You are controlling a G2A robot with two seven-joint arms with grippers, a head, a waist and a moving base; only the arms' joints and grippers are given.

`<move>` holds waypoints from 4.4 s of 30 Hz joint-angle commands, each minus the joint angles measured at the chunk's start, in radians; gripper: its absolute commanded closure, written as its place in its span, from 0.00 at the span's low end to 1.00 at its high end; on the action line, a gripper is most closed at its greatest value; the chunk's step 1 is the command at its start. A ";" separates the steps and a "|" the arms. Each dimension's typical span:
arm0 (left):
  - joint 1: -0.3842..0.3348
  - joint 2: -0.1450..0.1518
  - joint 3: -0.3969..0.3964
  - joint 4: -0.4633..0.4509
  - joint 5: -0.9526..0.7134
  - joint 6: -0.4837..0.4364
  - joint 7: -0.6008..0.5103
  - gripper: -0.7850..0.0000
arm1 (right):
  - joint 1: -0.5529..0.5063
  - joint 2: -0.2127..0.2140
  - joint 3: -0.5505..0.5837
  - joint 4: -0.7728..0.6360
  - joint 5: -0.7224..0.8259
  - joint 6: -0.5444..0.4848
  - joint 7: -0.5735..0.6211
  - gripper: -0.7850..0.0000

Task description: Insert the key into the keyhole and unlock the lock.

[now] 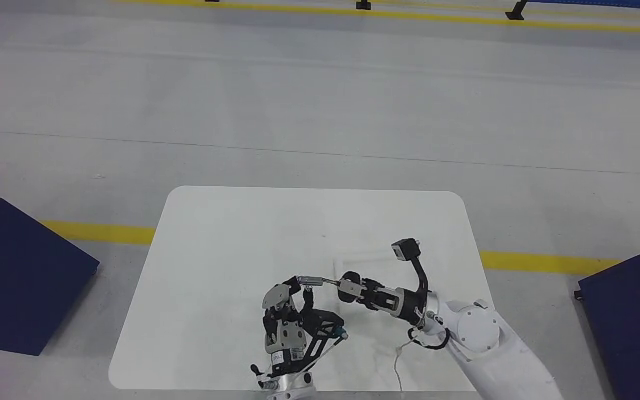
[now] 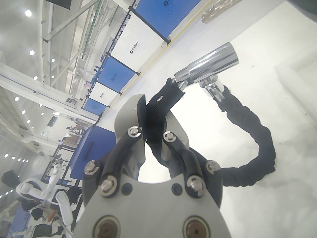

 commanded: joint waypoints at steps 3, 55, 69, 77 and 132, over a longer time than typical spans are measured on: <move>-0.007 -0.007 0.000 0.003 -0.004 -0.005 -0.003 1.00 | -0.006 -0.002 0.005 0.000 -0.010 0.005 -0.018 1.00; 0.080 -0.016 -0.159 -0.118 -0.168 -0.328 0.240 1.00 | -0.067 0.009 0.144 0.021 -0.062 0.060 0.023 1.00; 0.113 -0.002 -0.239 -0.155 -0.318 -0.406 0.448 1.00 | -0.048 0.007 0.153 0.077 0.058 0.072 0.126 1.00; 0.127 0.013 -0.300 -0.171 -0.453 -0.500 0.608 1.00 | -0.029 0.014 0.177 0.107 0.135 0.124 0.249 1.00; -0.049 0.104 -0.560 0.074 -1.098 -1.281 1.209 1.00 | 0.012 0.017 0.189 0.180 0.214 0.181 0.375 1.00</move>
